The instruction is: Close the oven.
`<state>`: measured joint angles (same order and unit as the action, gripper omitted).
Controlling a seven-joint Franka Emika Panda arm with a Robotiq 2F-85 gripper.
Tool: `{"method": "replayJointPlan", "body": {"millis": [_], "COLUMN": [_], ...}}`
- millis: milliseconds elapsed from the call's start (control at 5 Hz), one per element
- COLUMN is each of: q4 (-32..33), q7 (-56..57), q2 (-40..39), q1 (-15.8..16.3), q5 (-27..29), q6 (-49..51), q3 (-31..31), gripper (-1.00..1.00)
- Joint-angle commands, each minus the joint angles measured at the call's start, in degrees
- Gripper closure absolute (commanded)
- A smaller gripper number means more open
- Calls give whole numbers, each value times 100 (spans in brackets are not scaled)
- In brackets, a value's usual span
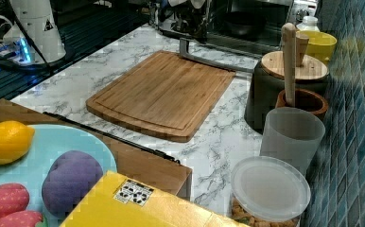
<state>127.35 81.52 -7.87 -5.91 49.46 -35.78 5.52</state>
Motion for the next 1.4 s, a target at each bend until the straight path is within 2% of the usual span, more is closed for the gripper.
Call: {"method": "replayJointPlan", "body": {"millis": [200, 400, 600, 800, 1000, 1400], "q4": [-393, -621, -519, -396, -514, -801], "q7": [1132, 1155, 1702, 2175, 1961, 1290], "q2": [-872, -1142, -963, -761, -806, -1257], "q1": [327, 355, 211, 236, 185, 465], "q5": [1107, 1276, 1991, 2705, 2619, 1829], "q6": [-873, -862, -823, -837, -744, -900], "q3": [-436, -481, -689, -726, -869, -1027], "gripper": [100, 100, 100, 100, 100, 100]}}
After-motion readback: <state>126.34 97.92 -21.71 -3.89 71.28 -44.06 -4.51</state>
